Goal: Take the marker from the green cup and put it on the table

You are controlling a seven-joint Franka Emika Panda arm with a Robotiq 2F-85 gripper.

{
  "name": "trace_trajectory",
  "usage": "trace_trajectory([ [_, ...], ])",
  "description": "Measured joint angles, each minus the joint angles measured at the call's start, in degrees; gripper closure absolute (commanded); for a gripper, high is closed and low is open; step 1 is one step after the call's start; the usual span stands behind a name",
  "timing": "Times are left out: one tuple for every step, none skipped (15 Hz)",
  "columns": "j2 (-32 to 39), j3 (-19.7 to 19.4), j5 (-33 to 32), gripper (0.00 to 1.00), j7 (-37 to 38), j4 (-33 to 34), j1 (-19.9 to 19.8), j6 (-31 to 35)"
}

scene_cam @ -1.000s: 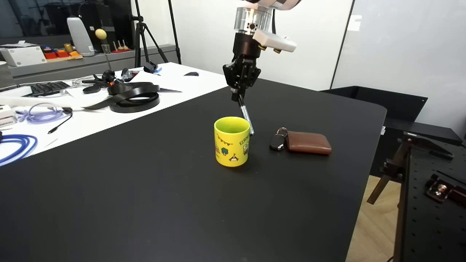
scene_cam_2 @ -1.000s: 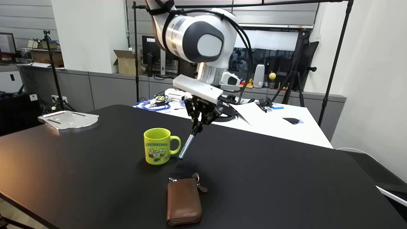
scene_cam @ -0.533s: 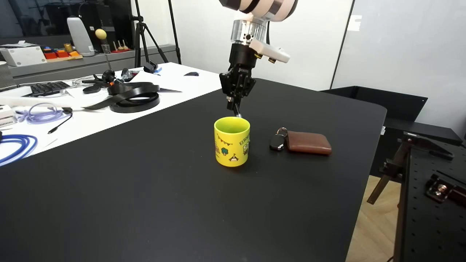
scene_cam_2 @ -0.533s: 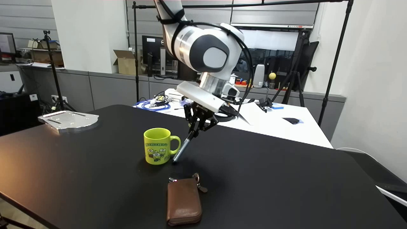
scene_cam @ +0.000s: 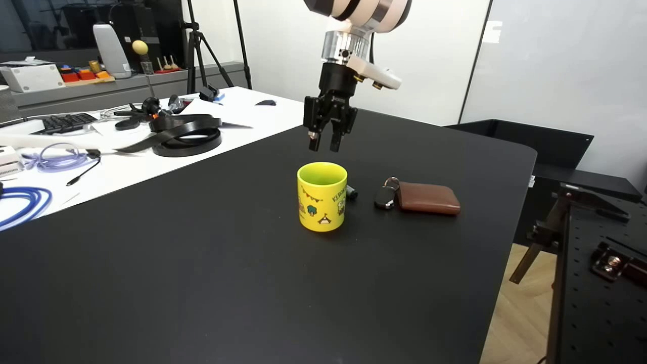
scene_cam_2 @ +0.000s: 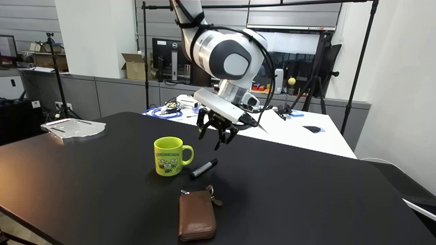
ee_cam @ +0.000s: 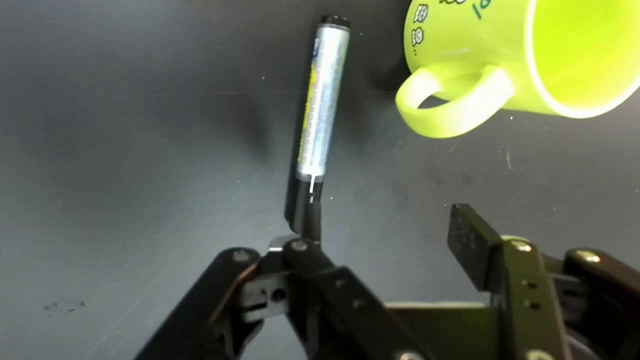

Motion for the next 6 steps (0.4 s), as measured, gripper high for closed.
trace_trajectory([
  [0.00,0.00,0.02,0.00,-0.10,0.00,-0.05,-0.01],
  [-0.03,0.00,0.04,0.00,-0.31,0.00,-0.07,-0.01],
  [-0.17,0.01,-0.01,0.00,-0.49,-0.09,-0.03,0.04],
  [-0.47,0.00,-0.28,0.00,-0.75,-0.30,0.09,0.27],
  [-1.04,-0.11,-1.42,0.00,-0.99,-0.74,0.46,0.75],
  [-1.98,-0.27,-3.20,0.00,-1.05,-1.59,1.04,1.64],
])
